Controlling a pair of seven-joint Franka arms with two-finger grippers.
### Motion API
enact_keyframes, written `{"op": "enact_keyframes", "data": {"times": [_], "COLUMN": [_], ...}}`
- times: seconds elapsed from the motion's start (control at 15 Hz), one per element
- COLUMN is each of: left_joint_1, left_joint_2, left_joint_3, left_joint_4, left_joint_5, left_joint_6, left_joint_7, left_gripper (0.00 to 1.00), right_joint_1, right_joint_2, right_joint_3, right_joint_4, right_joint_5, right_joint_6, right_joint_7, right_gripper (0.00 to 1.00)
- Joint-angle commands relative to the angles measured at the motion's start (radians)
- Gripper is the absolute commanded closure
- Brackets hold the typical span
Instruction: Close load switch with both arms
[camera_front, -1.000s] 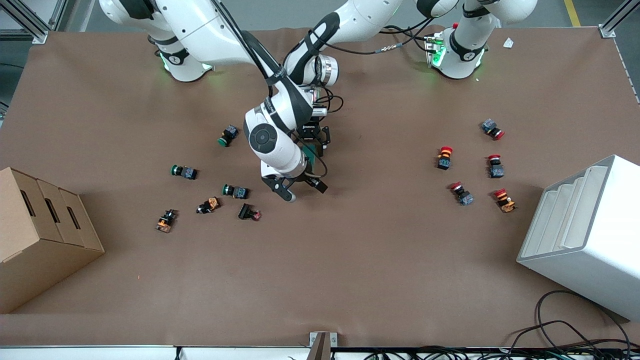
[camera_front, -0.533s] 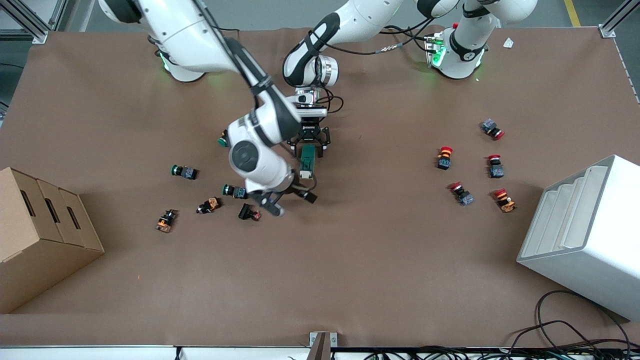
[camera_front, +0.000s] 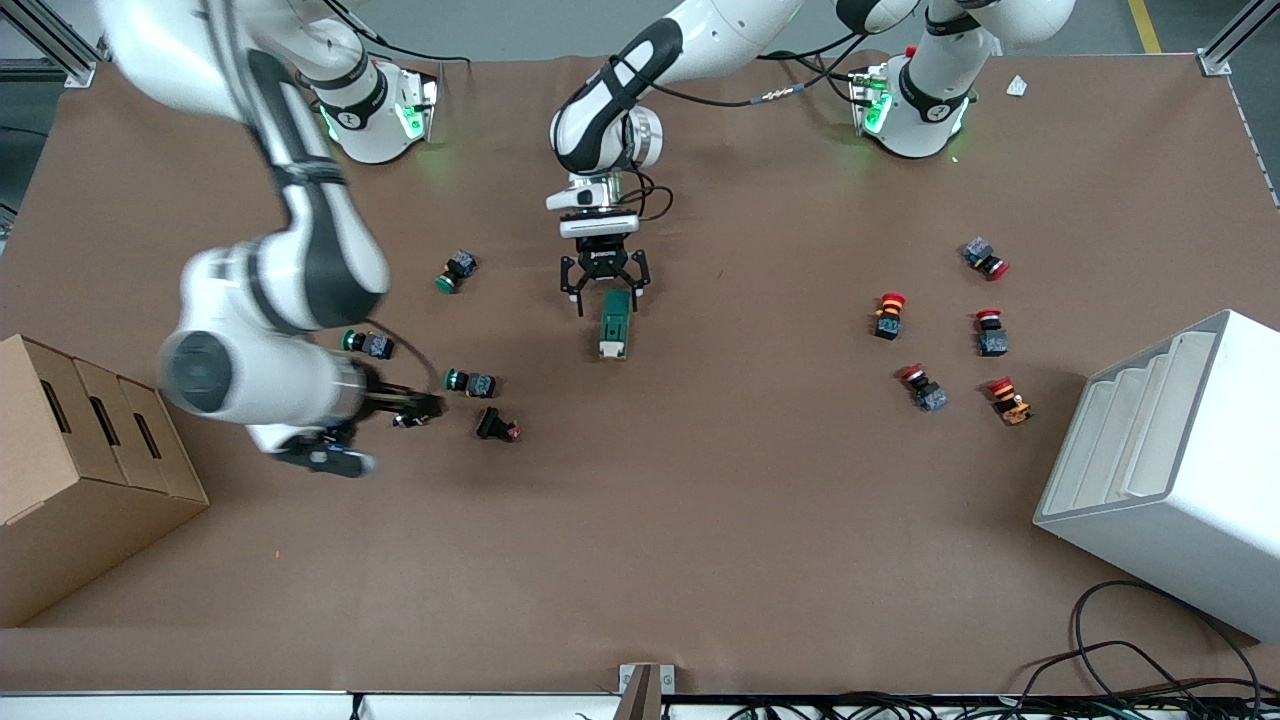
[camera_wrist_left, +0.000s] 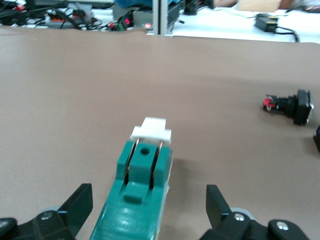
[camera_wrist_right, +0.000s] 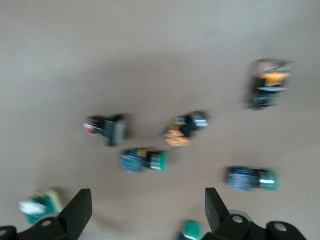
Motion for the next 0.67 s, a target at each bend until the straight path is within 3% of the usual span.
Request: {"op": "enact_keyframes", "data": {"times": [0.0,0.33,0.6], "left_joint_1": [0.029,0.092,0.184], "left_joint_2": [-0.018,-0.061,-0.188], "left_joint_3": [-0.002,-0.007,-0.007], "left_joint_4": [0.128,0.289,0.297], "left_joint_5": [-0.148,-0.447,-0.703], "left_joint_6": [0.013,0.013,0.013], "left_joint_7": [0.147,0.432,0.659], "left_gripper": [0.0,0.0,0.0], "right_joint_1": [-0.092,-0.231,-0.263], "right_joint_2": [-0.068,-0.109,-0.112], "right_joint_3": [0.016,0.014,0.013], "right_joint_4": [0.048,0.175,0.232], "right_joint_5": [-0.106,-0.177,-0.191], "right_joint_6": [-0.138,-0.328,-0.359], "right_joint_7": [-0.149,-0.363,-0.388], "right_gripper": [0.0,0.0,0.0]}}
